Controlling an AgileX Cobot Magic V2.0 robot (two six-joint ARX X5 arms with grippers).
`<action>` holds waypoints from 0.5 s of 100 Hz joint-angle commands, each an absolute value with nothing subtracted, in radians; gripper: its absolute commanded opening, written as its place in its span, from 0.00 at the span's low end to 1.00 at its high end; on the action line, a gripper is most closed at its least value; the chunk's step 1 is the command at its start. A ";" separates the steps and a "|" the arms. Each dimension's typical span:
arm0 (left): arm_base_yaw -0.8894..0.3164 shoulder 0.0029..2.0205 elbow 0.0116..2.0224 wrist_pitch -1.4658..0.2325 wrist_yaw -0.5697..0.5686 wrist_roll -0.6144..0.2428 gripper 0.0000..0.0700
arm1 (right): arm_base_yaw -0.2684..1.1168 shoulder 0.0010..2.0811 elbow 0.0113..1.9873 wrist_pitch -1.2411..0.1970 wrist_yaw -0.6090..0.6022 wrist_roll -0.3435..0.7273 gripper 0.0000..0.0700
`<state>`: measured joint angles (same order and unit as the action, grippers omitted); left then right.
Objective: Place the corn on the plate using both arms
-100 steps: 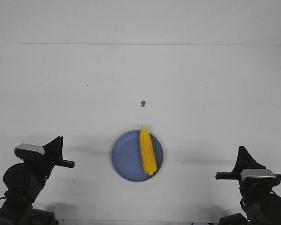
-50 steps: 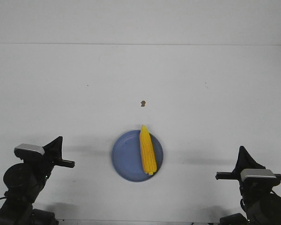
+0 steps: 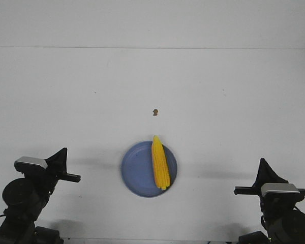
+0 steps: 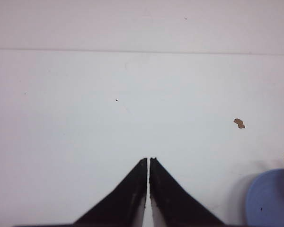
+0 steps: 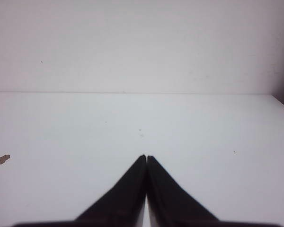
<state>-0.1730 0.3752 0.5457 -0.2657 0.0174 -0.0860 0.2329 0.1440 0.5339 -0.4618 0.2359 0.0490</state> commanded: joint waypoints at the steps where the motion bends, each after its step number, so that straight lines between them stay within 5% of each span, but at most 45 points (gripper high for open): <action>1: -0.171 0.346 0.537 -0.224 0.014 -0.058 0.02 | 0.235 0.145 0.540 -0.451 0.236 0.056 0.00; 50: -0.099 0.050 0.133 0.123 0.014 -0.057 0.02 | 0.235 0.145 0.540 -0.451 0.236 0.056 0.00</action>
<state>-0.1020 0.0715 0.1532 0.1047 0.0170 -0.0685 0.2329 0.1440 0.5339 -0.4618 0.2359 0.0490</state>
